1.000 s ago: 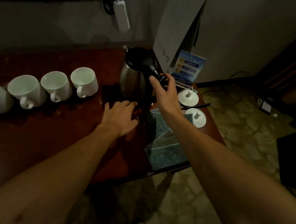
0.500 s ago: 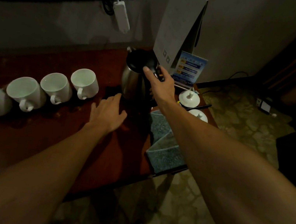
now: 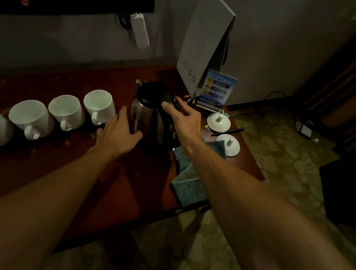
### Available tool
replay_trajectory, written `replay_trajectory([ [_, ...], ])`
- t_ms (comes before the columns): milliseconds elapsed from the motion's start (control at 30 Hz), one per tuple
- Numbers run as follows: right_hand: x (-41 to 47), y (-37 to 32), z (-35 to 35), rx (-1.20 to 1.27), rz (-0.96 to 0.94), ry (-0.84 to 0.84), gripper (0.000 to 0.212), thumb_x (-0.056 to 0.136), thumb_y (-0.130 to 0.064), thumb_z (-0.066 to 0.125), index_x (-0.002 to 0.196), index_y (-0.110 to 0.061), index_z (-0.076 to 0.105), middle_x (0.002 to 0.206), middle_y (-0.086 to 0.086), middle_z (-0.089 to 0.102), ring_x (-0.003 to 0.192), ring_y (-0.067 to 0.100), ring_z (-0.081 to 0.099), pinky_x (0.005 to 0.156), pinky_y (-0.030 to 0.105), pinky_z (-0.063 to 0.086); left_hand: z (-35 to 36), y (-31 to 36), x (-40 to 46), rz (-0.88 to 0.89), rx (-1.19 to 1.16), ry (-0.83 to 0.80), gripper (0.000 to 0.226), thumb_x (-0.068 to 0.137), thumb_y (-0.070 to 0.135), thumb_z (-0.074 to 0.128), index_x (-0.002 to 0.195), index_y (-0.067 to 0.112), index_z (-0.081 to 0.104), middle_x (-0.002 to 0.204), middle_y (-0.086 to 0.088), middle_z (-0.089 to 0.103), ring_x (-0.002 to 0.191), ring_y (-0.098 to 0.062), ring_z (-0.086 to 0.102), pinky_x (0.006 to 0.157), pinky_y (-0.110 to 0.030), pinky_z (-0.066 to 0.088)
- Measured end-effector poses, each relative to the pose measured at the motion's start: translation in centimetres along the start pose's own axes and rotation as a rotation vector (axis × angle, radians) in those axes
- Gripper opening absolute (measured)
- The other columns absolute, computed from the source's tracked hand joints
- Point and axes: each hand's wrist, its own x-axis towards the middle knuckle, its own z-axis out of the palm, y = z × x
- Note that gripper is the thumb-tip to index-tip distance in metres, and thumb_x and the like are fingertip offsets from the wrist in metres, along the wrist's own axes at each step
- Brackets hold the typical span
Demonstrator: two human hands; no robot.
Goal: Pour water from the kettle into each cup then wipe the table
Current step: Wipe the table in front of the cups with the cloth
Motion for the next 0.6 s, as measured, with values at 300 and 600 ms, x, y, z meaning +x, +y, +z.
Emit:
replay_trajectory([
  [300,-6.1,1.8,1.0,0.068,0.008,0.035,0.05,0.088,-0.023,0.077,0.135,-0.011,0.064,0.119,0.001,0.071,0.092,0.001,0.067,0.067,0.013,0.055,-0.9,-4.3,-3.8,-0.017,-0.329,-0.115,0.114,0.051,0.055,0.074,0.15,0.036,0.02,0.152,-0.002,0.039,0.139,-0.029,0.039,0.11,-0.06,0.035],
  [600,-10.0,4.3,3.5,-0.03,-0.086,-0.07,0.041,0.088,-0.012,0.075,0.127,0.0,0.068,0.092,0.003,0.073,0.06,-0.004,0.065,0.054,0.011,0.047,-1.8,-8.5,-10.3,-0.037,-0.426,-0.031,0.112,0.058,0.037,0.091,0.149,0.028,0.028,0.151,-0.004,0.036,0.139,-0.026,0.036,0.113,-0.049,0.035],
])
